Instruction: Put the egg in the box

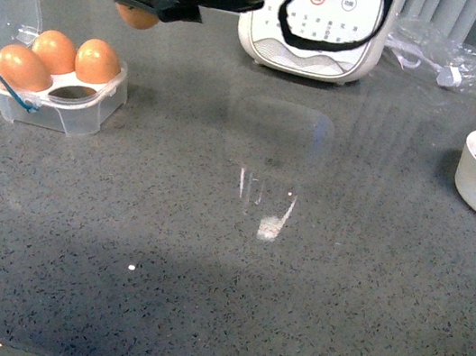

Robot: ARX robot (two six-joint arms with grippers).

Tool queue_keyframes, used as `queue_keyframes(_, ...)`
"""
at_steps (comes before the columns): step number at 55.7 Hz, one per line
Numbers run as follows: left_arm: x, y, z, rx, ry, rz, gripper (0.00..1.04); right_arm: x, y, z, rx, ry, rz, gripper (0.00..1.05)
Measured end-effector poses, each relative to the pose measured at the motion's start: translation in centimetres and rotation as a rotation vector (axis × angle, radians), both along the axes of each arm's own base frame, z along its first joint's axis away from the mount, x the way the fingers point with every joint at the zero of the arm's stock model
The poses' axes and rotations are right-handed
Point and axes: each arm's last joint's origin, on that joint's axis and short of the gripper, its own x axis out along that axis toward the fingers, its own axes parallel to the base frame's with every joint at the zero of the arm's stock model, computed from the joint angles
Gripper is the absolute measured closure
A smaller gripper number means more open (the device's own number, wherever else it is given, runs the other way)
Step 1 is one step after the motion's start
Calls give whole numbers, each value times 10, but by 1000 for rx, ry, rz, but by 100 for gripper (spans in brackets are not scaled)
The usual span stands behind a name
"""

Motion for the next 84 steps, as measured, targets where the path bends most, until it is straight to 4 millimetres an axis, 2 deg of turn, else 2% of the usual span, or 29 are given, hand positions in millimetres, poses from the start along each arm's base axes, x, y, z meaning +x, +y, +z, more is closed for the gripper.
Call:
queue_keyframes(11,0,0,0,0,0,0,7,2,28,-4,4,12,50,64)
queue_keyframes(21,0,0,0,0,0,0,7,-3,43,-10,-3,25,90,64)
queue_keyframes(66,0,0,0,0,0,0,7,-4,41,-31,-61,62,93,64)
queue_keyframes(68,0,0,0,0,0,0,7,-4,41,-34,-67,69,92,59)
queue_keyframes(71,0,0,0,0,0,0,7,-3,41,-39,-77,81,90,46)
queue_keyframes(84,0,0,0,0,0,0,7,-1,42,-37,-68,73,86,14)
